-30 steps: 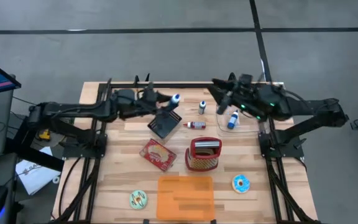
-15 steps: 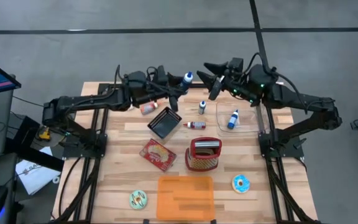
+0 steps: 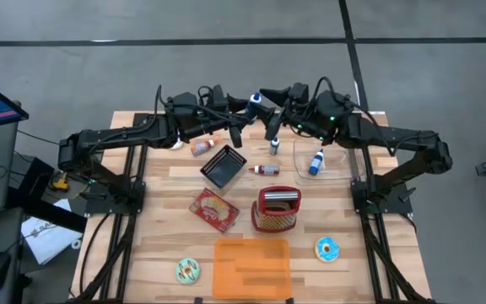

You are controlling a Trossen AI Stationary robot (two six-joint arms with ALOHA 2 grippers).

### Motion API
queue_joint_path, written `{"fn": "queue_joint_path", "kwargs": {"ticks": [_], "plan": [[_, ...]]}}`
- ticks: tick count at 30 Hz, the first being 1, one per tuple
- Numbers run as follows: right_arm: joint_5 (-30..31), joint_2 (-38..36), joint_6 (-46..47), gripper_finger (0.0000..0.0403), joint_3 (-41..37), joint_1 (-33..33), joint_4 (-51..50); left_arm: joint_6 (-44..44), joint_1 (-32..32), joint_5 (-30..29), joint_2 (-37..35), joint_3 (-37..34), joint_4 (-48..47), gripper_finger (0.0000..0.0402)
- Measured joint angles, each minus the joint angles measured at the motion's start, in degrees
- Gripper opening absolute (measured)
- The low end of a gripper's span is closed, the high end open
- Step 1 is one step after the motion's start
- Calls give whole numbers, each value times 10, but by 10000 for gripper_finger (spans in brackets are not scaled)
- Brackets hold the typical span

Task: Pick & Place Food Item
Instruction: Put the bottom blue food coloring bottle into the transparent bin

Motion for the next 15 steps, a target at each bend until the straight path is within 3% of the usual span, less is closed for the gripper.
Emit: {"fn": "queue_joint_path", "kwargs": {"ticks": [15], "plan": [[-20, 20, 15, 266, 0, -7, -9, -11, -7, -1, 0, 0, -4, 136]]}}
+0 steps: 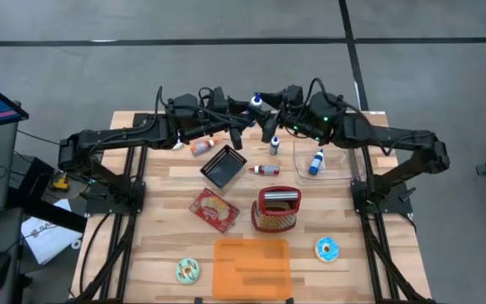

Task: Pick & Place Food Item
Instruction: Put the bottom blue food coloring bottle into the transparent bin

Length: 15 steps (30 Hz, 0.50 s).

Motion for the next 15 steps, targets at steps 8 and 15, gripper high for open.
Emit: {"fn": "queue_joint_path", "kwargs": {"ticks": [8, 15], "plan": [[0, 11, 2, 244, 0, 4, 15, -1, -5, 0, 0, -1, -7, 136], [-1, 9, 1, 168, 0, 7, 15, 0, -7, -1, 0, -1, -7, 136]]}}
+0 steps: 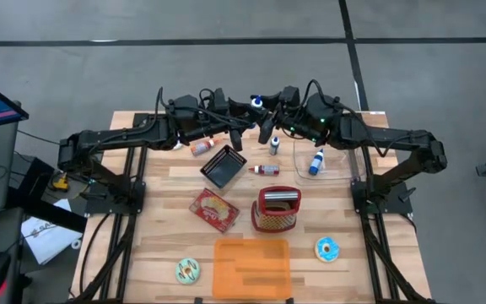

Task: Pick & Place Food Item
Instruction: Put the bottom blue food coloring bottle into the transparent bin

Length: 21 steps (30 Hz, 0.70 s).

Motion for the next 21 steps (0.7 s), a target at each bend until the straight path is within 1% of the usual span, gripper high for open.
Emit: {"fn": "queue_joint_path", "kwargs": {"ticks": [3, 4, 12, 14, 17, 21], "plan": [[1, 0, -1, 129, 0, 1, 0, 0, 0, 1, 0, 0, 0, 136], [2, 0, -1, 124, 0, 2, 0, -1, 0, 1, 0, 0, -1, 136], [7, -5, -19, 124, 0, 8, 2, -1, -6, -2, 0, 0, 0, 139], [6, -9, -20, 123, -1, 8, -1, 0, -7, 0, 0, 0, 0, 148], [5, -11, -23, 123, -1, 8, 4, 6, -7, -9, -6, 0, -7, 173], [9, -13, -23, 121, 0, 10, 9, 51, -6, -52, -19, 0, -17, 212]]}}
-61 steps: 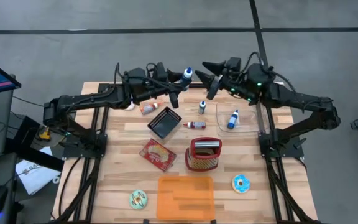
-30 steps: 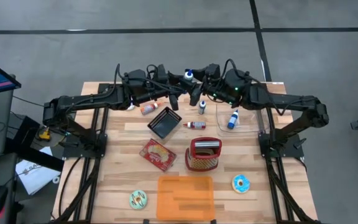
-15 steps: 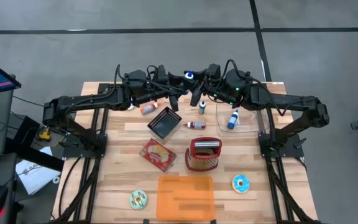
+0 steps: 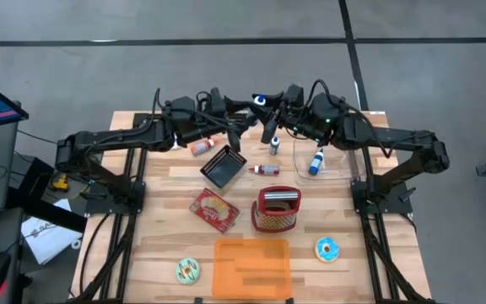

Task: Pick & Place Food Item
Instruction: Put the bottom blue food coloring bottle into the transparent bin

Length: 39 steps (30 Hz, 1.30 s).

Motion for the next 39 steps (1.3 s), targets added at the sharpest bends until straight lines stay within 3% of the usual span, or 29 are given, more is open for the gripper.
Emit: {"fn": "queue_joint_path", "kwargs": {"ticks": [4, 8, 16, 19, 25, 33, 39], "plan": [[9, 0, -3, 121, 0, 0, -5, 57, -1, -47, -28, 0, -60, 245], [40, -30, -22, 121, 0, -8, -38, 69, 3, -107, -58, 0, -181, 261], [102, -118, 13, 121, 0, -79, -351, -19, -1, -125, -137, -6, -414, 264], [103, -137, 50, 121, -13, -102, -445, -66, -14, -107, -179, -44, -420, 264], [96, -200, 150, 121, -141, -142, -485, -171, -54, -103, -247, -144, -406, 264], [97, -317, 307, 118, -349, -172, -458, -275, -114, -102, -276, -263, -295, 264], [126, -374, 410, 118, -474, -153, -411, -282, -147, -85, -265, -298, -215, 264]]}}
